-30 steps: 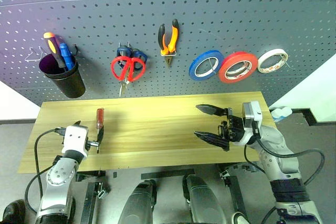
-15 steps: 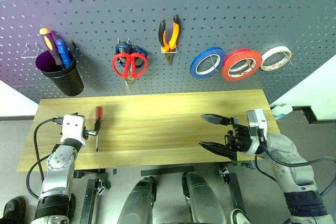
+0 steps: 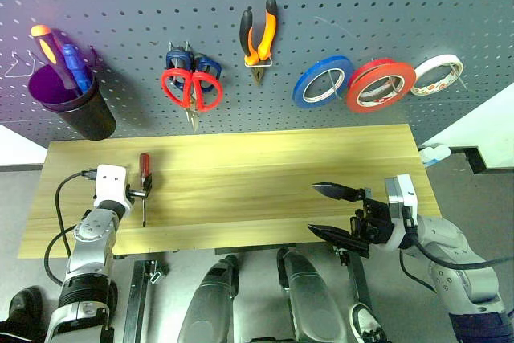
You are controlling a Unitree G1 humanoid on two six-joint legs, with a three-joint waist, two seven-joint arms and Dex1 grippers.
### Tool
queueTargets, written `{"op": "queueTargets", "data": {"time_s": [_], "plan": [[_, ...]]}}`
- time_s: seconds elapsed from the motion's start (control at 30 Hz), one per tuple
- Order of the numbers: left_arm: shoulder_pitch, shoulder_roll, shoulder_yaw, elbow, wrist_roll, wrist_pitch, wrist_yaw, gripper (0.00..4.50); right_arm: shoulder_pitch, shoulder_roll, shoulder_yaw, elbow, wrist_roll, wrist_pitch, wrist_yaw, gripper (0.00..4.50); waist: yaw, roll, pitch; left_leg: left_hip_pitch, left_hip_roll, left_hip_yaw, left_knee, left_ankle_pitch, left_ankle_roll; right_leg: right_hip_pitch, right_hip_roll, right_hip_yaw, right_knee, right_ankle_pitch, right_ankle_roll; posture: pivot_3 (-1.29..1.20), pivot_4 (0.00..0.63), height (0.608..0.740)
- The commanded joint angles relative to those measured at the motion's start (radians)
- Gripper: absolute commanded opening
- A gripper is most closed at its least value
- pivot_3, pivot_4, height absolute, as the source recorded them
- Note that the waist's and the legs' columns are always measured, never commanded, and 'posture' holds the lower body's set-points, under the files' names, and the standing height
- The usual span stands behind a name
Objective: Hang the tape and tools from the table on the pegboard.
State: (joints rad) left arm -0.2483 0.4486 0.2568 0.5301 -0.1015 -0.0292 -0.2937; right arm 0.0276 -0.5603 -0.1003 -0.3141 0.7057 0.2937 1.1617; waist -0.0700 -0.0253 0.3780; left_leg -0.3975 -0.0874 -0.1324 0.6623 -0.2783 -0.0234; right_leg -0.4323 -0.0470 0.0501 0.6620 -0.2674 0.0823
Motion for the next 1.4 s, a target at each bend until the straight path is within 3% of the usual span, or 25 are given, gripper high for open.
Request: {"op": "queueTargets", "data": {"time_s": [0.03,0.1,0.2,0.5,0.67,0.93,1.4], "plan": [[0.002,-0.002,0.001,0.008,-0.015,0.050,-0.004,4.48,0.010,-0.008,-0.024,-0.048,0.021,-0.006,-0.008,4.50,0.000,0.000,0.000,-0.001,0.000,0.000,0.000,0.000,0.000,-0.001,0.000,0.000,0.000,0.000,0.000,-0.14,0.450,0.740],[-0.008,-0.009,0.012,0.010,-0.038,0.072,-0.015,4.48,0.010,-0.006,-0.022,-0.048,0.021,-0.007,-0.014,4.50,0.000,0.000,0.000,-0.003,0.000,0.000,0.000,0.000,0.000,-0.003,0.000,0.000,0.000,0.000,0.000,-0.14,0.448,0.740],[-0.005,-0.006,0.015,0.002,-0.039,0.103,0.000,3.90,0.009,-0.003,-0.019,-0.044,0.015,-0.015,-0.020,4.50,0.001,0.000,0.001,-0.005,0.000,0.000,0.000,0.000,0.000,-0.004,0.000,0.000,0.000,0.000,0.000,-0.14,0.446,0.740],[0.015,-0.022,0.028,-0.030,-0.081,0.224,0.022,0.90,-0.013,0.000,-0.014,-0.021,0.010,-0.024,-0.022,4.50,0.000,0.000,0.001,-0.006,0.000,0.000,0.000,0.000,0.000,-0.006,0.000,0.000,0.000,0.000,0.000,-0.13,0.440,0.740],[0.038,-0.035,0.037,-0.096,-0.106,0.257,0.021,0.83,-0.034,0.008,-0.001,0.000,0.008,-0.025,-0.019,4.50,0.000,0.000,0.001,-0.006,0.000,0.000,0.000,0.000,0.000,-0.006,0.000,0.000,0.000,0.000,0.000,-0.12,0.429,0.740],[0.158,-0.084,0.036,-0.333,-0.094,0.115,0.046,0.83,-0.066,0.024,0.005,0.053,-0.007,-0.050,-0.010,4.50,0.001,0.000,0.001,-0.010,0.000,0.000,0.000,0.000,0.000,-0.010,0.000,0.000,-0.001,0.000,0.000,-0.12,0.395,0.740],[0.359,-0.083,-0.051,-0.603,-0.037,0.139,0.010,0.83,-0.166,0.067,0.026,0.231,-0.060,-0.151,0.066,4.50,0.003,-0.001,-0.010,-0.011,-0.001,0.000,-0.001,0.001,-0.002,-0.011,0.000,-0.001,-0.002,0.000,0.000,-0.11,0.273,0.740]]}}
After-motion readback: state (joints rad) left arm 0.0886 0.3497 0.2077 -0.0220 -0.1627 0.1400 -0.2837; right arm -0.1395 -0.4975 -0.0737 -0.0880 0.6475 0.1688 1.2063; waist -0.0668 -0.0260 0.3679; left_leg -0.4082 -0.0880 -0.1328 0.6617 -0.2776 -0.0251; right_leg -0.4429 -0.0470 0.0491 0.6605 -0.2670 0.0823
